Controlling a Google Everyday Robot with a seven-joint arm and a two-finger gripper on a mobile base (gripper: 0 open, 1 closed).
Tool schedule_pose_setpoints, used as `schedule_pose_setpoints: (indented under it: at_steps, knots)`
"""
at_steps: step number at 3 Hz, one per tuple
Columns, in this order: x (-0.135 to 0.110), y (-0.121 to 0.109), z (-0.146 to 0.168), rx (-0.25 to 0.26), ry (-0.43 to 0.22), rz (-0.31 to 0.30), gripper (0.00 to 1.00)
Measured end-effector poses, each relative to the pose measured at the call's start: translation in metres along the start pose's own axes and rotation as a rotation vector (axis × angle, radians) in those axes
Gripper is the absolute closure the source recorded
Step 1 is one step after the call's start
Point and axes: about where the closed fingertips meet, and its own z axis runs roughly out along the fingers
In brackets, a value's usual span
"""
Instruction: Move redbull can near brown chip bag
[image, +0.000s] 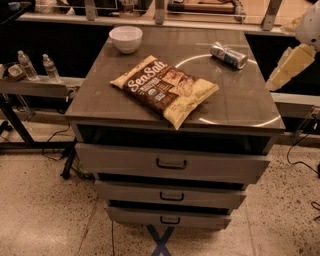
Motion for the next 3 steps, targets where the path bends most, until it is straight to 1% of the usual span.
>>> schedule_pose_setpoints:
  at_steps: [1,2,3]
  knots:
    - [0.006,-0.035,0.033,0.064,-0.068,0.145,0.00]
    - [0.010,-0.073,0.060,0.112,-0.133,0.235,0.00]
    - [0.007,-0.102,0.092,0.135,-0.182,0.305,0.00]
